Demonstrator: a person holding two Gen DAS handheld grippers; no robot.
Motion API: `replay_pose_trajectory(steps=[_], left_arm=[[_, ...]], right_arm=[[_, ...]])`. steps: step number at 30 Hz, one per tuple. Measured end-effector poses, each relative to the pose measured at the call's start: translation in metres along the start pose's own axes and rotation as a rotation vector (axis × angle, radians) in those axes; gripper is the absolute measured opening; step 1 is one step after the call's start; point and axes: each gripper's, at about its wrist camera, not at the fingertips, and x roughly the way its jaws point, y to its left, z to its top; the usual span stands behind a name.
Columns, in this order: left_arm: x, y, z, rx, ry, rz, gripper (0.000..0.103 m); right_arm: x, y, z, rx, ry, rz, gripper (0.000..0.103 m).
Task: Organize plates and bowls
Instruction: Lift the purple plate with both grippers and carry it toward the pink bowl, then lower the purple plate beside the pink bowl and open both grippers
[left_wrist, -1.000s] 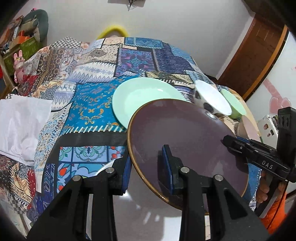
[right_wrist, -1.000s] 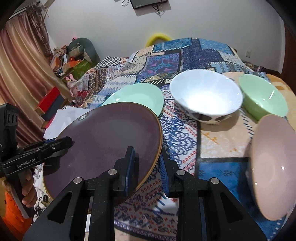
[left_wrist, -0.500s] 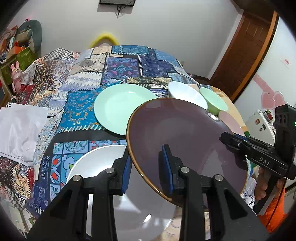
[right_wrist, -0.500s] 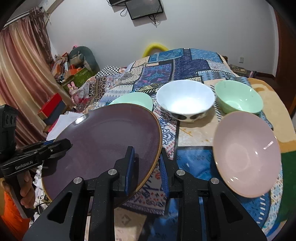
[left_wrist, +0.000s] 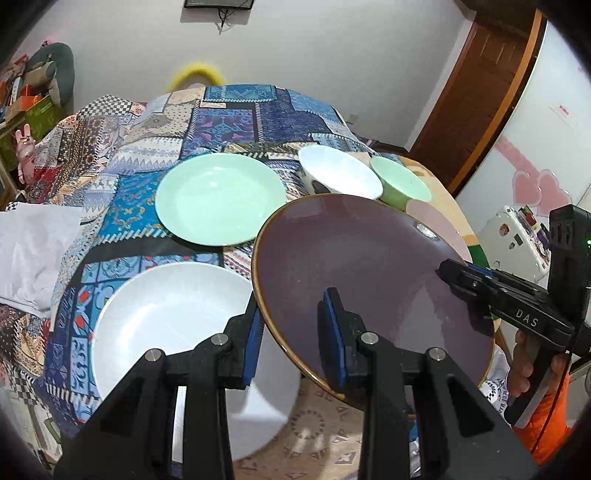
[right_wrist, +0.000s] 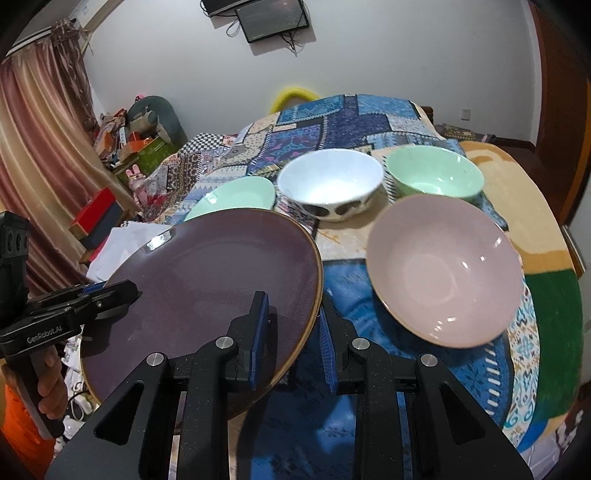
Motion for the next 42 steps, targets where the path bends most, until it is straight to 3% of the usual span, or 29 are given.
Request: replay_pose_trajectory(steps=[29, 42], left_arm=[[0.087, -0.024, -0.022, 0.014, 0.157, -0.007, 0.032], [0.093, -0.020, -0.025, 0.004, 0.188, -0.003, 0.032]], right_arm=[[0.023, -0.049, -0.039, 0.057, 0.117, -0.058, 0.024], [0.025, -0.048, -0.036, 0.026, 0.152, -0.072, 0.025]])
